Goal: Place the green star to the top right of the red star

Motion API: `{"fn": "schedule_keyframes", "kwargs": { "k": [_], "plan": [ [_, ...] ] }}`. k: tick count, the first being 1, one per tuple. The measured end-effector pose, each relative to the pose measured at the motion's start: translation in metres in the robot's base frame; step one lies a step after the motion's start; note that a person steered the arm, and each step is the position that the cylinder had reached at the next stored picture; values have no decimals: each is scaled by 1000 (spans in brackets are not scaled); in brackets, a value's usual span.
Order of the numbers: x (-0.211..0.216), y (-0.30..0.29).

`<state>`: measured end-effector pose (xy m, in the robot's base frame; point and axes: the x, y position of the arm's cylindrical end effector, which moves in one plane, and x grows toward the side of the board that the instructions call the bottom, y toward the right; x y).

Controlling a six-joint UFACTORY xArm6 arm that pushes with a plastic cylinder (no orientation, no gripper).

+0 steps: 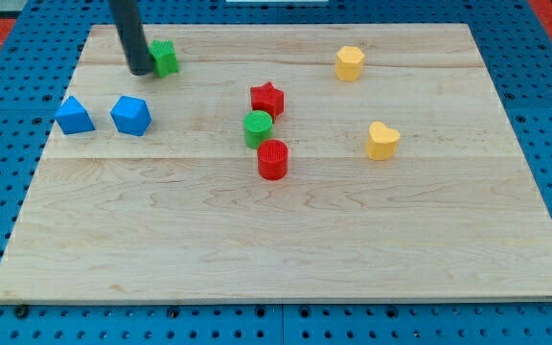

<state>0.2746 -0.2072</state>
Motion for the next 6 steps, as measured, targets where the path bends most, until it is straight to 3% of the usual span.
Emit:
{"fn": "schedule_keyframes", "kwargs": {
  "k": [1,3,4,5,6],
  "plan": [
    [-16,11],
    [10,142],
    [10,178],
    [-20,173],
    [-34,269]
  ]
}}
